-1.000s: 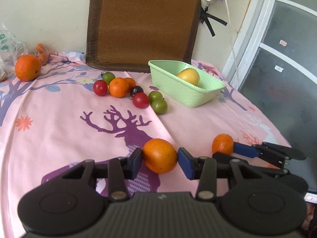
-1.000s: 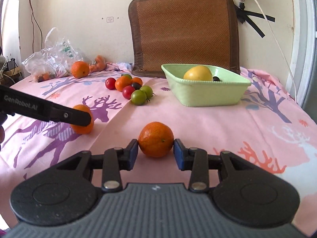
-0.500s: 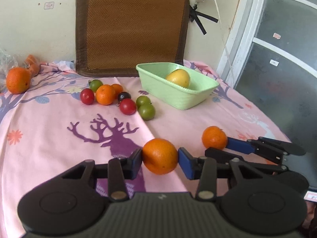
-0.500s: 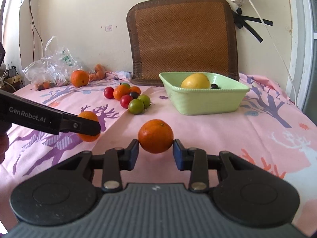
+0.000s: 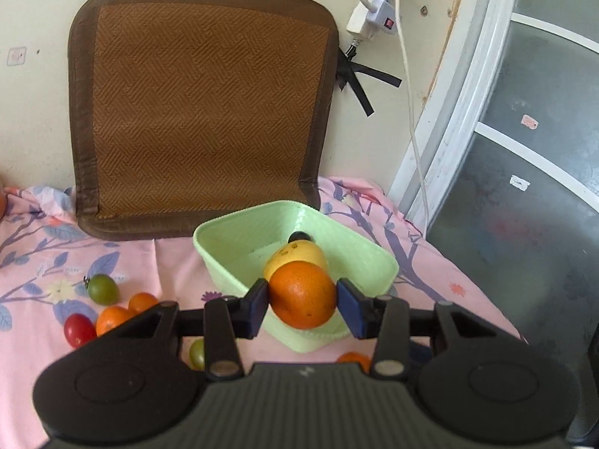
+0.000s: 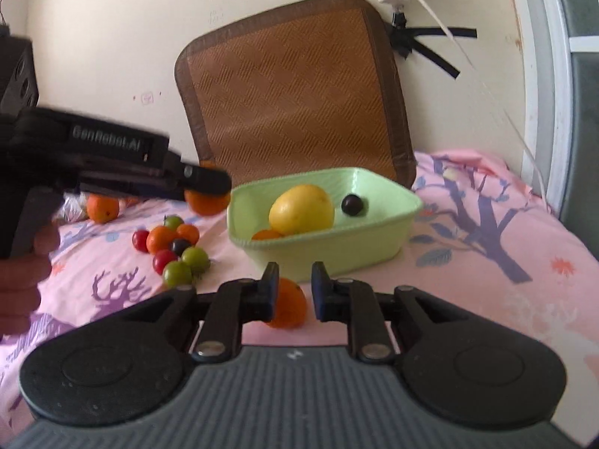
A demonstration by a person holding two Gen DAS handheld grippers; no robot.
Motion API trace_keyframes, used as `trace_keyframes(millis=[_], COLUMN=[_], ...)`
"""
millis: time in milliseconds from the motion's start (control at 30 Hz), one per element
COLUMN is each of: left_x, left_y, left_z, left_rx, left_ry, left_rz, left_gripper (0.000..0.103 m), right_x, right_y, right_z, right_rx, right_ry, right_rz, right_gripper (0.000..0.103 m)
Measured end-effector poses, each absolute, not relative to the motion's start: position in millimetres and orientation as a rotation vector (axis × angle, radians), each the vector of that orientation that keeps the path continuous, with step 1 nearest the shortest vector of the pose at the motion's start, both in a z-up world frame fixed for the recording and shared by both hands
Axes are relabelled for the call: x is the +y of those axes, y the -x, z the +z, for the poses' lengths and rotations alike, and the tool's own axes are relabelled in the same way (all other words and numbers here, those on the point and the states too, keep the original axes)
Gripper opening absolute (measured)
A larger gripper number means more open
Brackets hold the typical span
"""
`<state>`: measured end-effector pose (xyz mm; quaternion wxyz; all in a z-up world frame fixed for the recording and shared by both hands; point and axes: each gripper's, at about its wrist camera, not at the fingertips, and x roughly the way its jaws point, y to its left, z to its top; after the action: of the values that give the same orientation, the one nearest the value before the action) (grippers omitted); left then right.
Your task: Organize fruits
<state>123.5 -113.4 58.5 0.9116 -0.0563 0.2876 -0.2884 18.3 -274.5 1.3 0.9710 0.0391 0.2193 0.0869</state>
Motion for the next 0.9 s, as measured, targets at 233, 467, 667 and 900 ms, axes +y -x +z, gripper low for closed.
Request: trace_keyframes(millis=[233,467,667,900], left_x=[-114,-116,-126,-137], left_y=[-150,-155,-179,-215], left_z=[65,56,54,34], left_rx=[0.622,0.644,0.636,0.716], left_ry=[0.167,0.16,0.14,0.151], left_rz=[-0.568,-0.565,-0.533,-0.478], left_gripper=[0.041,0.041,0.041,0.041], right_x=[-263,-255,-273,-272], right_y=[-30,-36,-31,-75], right_z=[2,-12,22,12], right_rx=[0.458,0.531,0.298,0.304], right_ry=[-0.029,-0.051,-0.048,0.001], right_rz=[0.213,0.277,0.121,0.057], right_gripper=[0.056,0.042,0.042,0.043])
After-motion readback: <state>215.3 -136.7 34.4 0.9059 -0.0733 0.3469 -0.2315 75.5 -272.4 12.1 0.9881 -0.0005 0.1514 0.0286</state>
